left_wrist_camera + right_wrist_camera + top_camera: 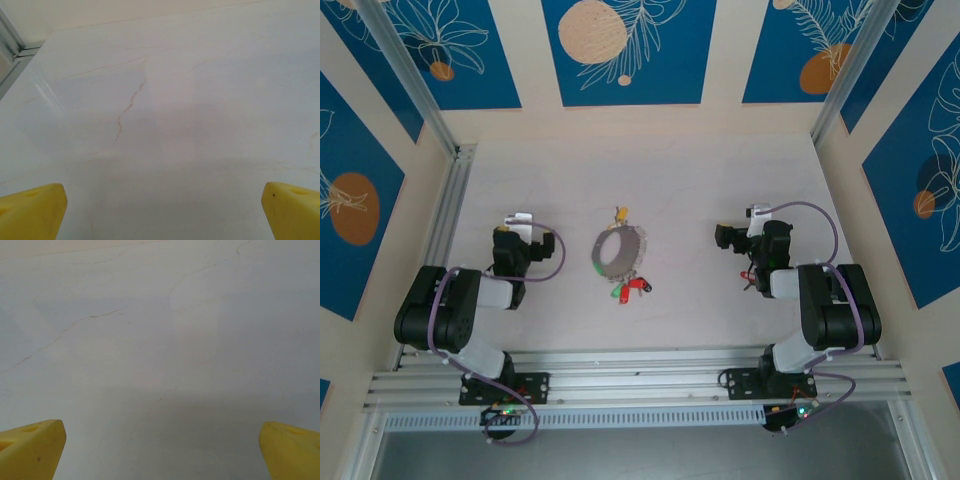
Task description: Put the keys on the keyring
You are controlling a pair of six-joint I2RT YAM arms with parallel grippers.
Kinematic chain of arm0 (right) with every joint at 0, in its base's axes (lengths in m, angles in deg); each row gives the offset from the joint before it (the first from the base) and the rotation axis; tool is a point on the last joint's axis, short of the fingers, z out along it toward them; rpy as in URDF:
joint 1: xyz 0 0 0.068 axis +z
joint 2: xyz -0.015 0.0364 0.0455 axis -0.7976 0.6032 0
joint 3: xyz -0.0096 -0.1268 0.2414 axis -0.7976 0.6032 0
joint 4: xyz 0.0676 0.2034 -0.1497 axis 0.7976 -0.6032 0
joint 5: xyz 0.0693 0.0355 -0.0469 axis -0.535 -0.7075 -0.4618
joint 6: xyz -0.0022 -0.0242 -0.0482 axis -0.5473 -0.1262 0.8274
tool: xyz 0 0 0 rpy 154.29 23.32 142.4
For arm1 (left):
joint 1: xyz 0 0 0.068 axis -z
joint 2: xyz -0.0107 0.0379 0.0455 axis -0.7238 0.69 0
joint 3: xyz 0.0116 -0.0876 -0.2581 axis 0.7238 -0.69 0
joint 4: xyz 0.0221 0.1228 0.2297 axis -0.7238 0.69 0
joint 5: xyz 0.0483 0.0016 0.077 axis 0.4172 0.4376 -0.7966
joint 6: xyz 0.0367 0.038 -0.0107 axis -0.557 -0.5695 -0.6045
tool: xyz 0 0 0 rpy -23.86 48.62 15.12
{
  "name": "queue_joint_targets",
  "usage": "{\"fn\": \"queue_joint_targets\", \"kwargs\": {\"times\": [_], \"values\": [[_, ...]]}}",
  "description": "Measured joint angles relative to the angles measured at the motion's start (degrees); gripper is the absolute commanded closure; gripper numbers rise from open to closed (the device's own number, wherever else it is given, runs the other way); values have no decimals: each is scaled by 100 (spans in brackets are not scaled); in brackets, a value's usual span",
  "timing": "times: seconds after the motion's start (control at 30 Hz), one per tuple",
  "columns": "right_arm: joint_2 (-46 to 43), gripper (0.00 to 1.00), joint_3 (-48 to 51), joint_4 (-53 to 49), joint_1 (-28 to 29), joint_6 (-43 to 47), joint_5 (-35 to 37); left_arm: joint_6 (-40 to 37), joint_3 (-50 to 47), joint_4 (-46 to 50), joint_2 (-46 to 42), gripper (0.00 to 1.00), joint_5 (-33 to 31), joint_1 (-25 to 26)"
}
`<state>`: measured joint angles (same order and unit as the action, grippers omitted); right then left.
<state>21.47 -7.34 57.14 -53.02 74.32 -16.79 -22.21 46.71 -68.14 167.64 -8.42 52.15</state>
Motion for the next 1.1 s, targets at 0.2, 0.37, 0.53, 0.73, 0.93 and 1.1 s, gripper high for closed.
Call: {"fn": "queue_joint_targets", "kwargs": {"times": [0.2, 0.37, 0.53, 0.73, 0.93, 1.1], "values": [[0, 1, 0, 0, 0, 0, 0, 0, -2, 9, -2, 0, 186, -11], [0, 1, 0, 0, 0, 0, 0, 4, 131, 671, -393, 0, 160, -11], [0, 1, 0, 0, 0, 0, 0, 192, 973, 2358, -1340, 0, -101, 302], [-52, 1, -28, -131, 66, 4, 136, 951, 3200, 4774, -1388, 0, 223, 850], [-984, 1, -1694, -2712, 562, -133, 837, 1123, 5062, 6494, -181, 0, 1180, 1191], [-1864, 1, -2186, -3709, 704, -804, 719, 994, 6297, 7766, 984, 0, 1445, 1779]]}}
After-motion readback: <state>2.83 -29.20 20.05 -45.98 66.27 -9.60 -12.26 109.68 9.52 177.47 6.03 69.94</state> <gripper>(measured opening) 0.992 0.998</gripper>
